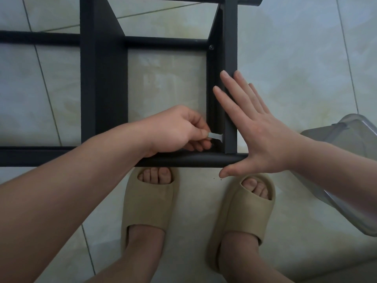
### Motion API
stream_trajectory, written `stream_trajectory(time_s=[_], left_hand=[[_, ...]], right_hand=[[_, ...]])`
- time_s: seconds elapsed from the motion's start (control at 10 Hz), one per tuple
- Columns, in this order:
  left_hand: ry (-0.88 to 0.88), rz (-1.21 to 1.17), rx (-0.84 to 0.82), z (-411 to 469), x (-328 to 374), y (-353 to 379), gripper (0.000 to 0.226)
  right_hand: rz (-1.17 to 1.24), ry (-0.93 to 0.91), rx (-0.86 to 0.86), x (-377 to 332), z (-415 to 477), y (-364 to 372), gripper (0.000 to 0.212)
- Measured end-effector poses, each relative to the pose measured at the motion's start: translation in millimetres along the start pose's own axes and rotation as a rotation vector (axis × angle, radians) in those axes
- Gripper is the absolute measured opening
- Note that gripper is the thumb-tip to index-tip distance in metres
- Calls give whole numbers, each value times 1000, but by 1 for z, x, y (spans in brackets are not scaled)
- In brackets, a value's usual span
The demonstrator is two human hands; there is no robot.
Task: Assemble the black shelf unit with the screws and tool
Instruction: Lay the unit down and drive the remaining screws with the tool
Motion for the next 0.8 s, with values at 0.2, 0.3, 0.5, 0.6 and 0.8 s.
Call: stream_trajectory(time_s=[0.2, 0.3, 0.5, 0.6, 0.8], left_hand=[[55, 107, -46, -1, -2, 0, 14], [84, 173, -60, -1, -2, 0, 14], [83, 232, -97, 1, -2, 1, 17], [110, 236, -65, 1, -3, 1, 15], [261, 348, 111, 4, 3, -6, 15]], right_hand=[[3, 2, -4, -1, 0, -1, 134], [6, 3, -5, -1, 0, -1, 133], [13, 4, 1, 0, 0, -1, 133], [10, 3, 2, 0, 0, 0, 133], [10, -5, 14, 1, -1, 0, 133]])
Point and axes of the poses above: each hand's wrist, its own z-axis towards the middle knuckle, its own y-axis out of the palm, x = y × z, the point moved 2 cm from there along z, towards the middle knuckle, and after that the axes turned 14 degrees about x, right-handed, at the moved point
